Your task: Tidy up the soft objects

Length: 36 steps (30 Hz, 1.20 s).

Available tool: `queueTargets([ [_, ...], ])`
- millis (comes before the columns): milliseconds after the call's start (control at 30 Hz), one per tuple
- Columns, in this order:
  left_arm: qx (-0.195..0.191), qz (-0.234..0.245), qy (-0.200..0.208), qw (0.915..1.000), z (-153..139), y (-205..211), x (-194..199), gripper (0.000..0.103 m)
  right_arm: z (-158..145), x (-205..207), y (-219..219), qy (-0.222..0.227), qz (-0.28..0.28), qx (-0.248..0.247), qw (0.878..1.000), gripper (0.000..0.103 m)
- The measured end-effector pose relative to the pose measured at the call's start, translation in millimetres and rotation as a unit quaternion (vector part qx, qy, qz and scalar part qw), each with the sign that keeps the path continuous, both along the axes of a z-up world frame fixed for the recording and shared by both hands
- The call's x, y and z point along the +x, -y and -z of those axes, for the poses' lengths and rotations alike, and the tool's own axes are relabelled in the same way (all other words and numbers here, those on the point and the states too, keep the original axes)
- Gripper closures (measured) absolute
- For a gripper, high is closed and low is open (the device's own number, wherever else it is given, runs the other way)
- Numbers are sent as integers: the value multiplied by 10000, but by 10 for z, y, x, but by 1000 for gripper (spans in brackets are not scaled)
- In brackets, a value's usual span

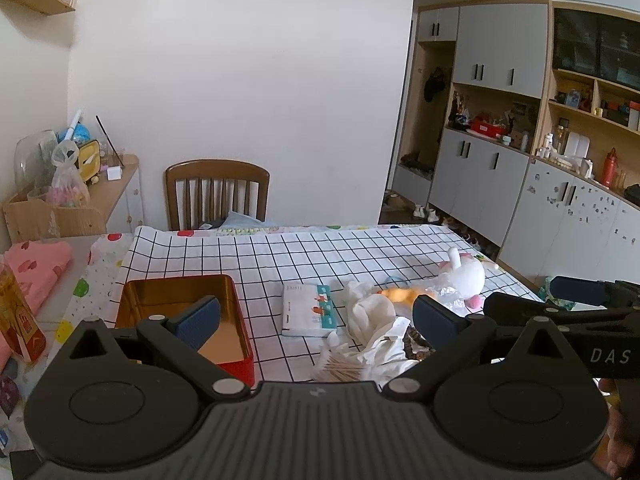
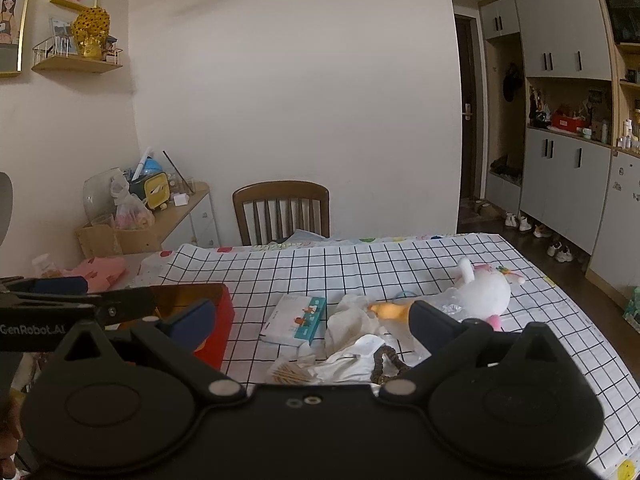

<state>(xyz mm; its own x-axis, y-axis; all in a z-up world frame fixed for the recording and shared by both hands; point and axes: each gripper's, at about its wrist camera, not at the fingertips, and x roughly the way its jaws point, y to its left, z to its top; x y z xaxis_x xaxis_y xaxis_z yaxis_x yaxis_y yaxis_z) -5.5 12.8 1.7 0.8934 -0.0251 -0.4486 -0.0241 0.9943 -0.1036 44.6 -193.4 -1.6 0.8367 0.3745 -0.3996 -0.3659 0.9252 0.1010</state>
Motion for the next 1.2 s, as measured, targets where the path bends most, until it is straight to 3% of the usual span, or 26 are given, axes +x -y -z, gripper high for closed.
queueTargets([
  [700,-53,81,-140,9999,69,10,80,0,44,5,-3,81,-98,-116,9999,0],
  [867,-171,55,-86,9998,98,51,178,0,80,109,66,74,-208,-168,9996,2],
  [1200,16,-197,-172,9997,137,297,510,0,143,528,265,65,-502,-185,9985,3],
])
